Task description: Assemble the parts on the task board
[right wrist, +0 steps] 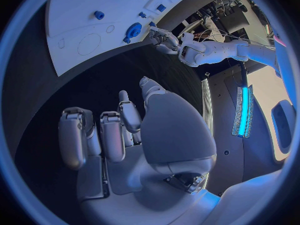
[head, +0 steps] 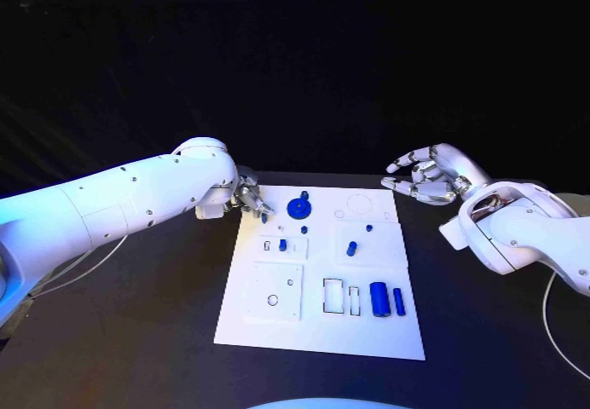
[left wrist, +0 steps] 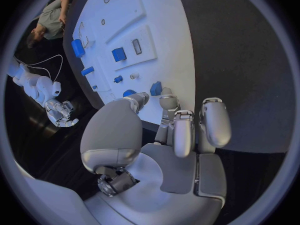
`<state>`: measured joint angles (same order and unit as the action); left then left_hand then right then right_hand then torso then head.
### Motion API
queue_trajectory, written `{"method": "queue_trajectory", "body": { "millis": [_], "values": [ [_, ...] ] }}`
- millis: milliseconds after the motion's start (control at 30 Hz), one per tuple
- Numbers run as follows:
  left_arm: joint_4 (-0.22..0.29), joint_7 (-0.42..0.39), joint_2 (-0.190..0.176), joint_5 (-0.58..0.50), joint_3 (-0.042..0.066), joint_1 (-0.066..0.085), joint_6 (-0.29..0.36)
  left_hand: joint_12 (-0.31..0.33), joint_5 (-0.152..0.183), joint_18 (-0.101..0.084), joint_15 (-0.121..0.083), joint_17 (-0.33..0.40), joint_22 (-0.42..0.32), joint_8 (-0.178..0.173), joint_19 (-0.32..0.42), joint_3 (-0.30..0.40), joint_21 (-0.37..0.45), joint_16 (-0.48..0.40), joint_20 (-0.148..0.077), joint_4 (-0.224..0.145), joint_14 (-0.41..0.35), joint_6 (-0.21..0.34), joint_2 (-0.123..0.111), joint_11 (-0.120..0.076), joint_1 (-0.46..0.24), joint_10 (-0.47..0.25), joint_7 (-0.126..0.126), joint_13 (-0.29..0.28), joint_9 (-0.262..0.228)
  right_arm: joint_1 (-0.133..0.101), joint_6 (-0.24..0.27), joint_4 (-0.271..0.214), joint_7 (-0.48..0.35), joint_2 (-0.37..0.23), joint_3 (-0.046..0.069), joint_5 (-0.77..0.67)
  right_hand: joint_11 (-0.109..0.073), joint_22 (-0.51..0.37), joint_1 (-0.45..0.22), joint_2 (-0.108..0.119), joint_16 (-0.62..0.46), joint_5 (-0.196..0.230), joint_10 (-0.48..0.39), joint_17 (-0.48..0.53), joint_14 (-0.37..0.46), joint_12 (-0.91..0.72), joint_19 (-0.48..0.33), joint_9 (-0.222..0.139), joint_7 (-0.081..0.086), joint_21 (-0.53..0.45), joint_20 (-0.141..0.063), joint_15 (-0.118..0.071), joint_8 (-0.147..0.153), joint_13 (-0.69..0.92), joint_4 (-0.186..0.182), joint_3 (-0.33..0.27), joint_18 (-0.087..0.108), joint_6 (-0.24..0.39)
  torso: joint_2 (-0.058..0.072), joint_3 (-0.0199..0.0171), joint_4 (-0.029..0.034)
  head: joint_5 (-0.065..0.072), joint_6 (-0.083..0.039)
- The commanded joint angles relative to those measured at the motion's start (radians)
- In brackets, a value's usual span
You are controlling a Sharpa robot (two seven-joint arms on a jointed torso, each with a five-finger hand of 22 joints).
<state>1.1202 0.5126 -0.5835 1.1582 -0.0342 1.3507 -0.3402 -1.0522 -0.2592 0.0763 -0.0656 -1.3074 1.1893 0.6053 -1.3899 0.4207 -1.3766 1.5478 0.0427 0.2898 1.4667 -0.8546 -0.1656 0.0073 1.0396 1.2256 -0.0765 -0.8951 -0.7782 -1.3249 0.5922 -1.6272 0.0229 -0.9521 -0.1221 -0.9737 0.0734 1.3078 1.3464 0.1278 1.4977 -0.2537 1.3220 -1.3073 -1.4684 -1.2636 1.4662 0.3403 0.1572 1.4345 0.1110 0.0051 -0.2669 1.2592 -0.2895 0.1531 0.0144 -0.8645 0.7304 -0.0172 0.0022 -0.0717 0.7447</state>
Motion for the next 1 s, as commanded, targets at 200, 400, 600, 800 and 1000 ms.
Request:
{"method": "queue_trajectory", "body": {
  "millis": [200, 400, 600, 800, 1000],
  "values": [
    [0.003, -0.008, 0.002, -0.031, 0.0, 0.0, -0.02, -0.005, -0.003, 0.003, 0.006, -0.225, 0.002, -0.004, 0.001, 0.002, 0.003, -0.002, 0.004, -0.005, 0.092, -0.01, 0.013, -0.006, 0.044, -0.005, 0.002, 0.002, 0.006, 0.001, -0.005, 0.0, -0.005, 0.001, 0.0, -0.011, -0.001, 0.186, -0.01, -0.003, -0.007, -0.006, -0.007, -0.076, -0.059, 0.003, 0.028, -0.001, 0.0, -0.003, -0.006, -0.006, -0.004, 0.001, 0.001, -0.005, 0.02, 0.004, 0.0, -0.0002, 0.0009, 0.0, 0.002],
    [0.004, -0.011, 0.001, -0.045, 0.0, 0.0, -0.014, -0.005, -0.003, 0.003, 0.003, -0.228, 0.005, -0.001, 0.001, 0.014, 0.002, 0.0, 0.003, -0.011, 0.093, -0.013, 0.027, -0.01, 0.101, -0.006, 0.006, 0.007, 0.01, 0.001, -0.005, 0.001, -0.005, 0.003, 0.0, -0.011, -0.001, 0.185, -0.01, -0.003, -0.007, -0.007, -0.006, -0.075, -0.059, 0.002, 0.028, -0.001, 0.0, -0.005, -0.006, -0.006, -0.004, 0.002, 0.001, -0.005, 0.021, 0.004, 0.0, -0.0005, 0.0003, -0.002, 0.003],
    [0.004, -0.017, 0.0, -0.065, 0.0, 0.0, -0.002, -0.007, -0.001, 0.002, -0.001, -0.232, 0.012, 0.005, -0.001, 0.073, -0.001, 0.003, 0.0, -0.044, 0.094, -0.007, 0.058, -0.015, 0.206, -0.005, 0.012, 0.009, 0.012, 0.001, -0.005, 0.002, -0.006, 0.003, 0.0, -0.011, -0.001, 0.185, -0.009, -0.005, -0.008, -0.008, -0.006, -0.075, -0.059, 0.002, 0.028, -0.001, 0.0, -0.005, -0.006, -0.007, -0.005, 0.002, 0.002, -0.004, 0.021, 0.004, 0.0, -0.0006, 0.0, -0.002, 0.004],
    [0.003, -0.023, -0.002, -0.091, 0.0, 0.0, 0.011, -0.003, 0.009, 0.001, 0.003, -0.235, 0.018, 0.028, -0.002, 0.212, -0.003, 0.005, 0.001, -0.104, 0.095, 0.011, 0.054, -0.011, 0.268, 0.0, 0.004, 0.017, -0.001, 0.001, -0.003, 0.002, -0.006, 0.002, 0.0, -0.011, -0.001, 0.185, -0.008, -0.005, -0.008, -0.01, -0.005, -0.075, -0.059, 0.001, 0.027, -0.001, 0.0, -0.006, -0.006, -0.007, -0.005, 0.003, 0.002, -0.003, 0.021, 0.004, 0.0, -0.0007, -0.0003, -0.004, 0.004],
    [0.005, -0.026, -0.007, -0.113, 0.0, 0.0, 0.027, -0.002, 0.007, 0.001, 0.004, -0.232, 0.018, 0.049, -0.001, 0.304, -0.003, 0.003, 0.003, -0.14, 0.094, 0.019, 0.028, -0.009, 0.246, 0.001, 0.002, 0.023, -0.015, 0.001, -0.003, 0.001, -0.006, 0.0, 0.0, -0.012, -0.001, 0.185, -0.008, -0.005, -0.008, -0.01, -0.005, -0.075, -0.059, 0.001, 0.027, -0.001, 0.0, -0.006, -0.006, -0.007, -0.005, 0.003, 0.002, -0.003, 0.021, 0.004, -0.001, -0.0005, 0.0003, -0.005, 0.004]
  ]
}}
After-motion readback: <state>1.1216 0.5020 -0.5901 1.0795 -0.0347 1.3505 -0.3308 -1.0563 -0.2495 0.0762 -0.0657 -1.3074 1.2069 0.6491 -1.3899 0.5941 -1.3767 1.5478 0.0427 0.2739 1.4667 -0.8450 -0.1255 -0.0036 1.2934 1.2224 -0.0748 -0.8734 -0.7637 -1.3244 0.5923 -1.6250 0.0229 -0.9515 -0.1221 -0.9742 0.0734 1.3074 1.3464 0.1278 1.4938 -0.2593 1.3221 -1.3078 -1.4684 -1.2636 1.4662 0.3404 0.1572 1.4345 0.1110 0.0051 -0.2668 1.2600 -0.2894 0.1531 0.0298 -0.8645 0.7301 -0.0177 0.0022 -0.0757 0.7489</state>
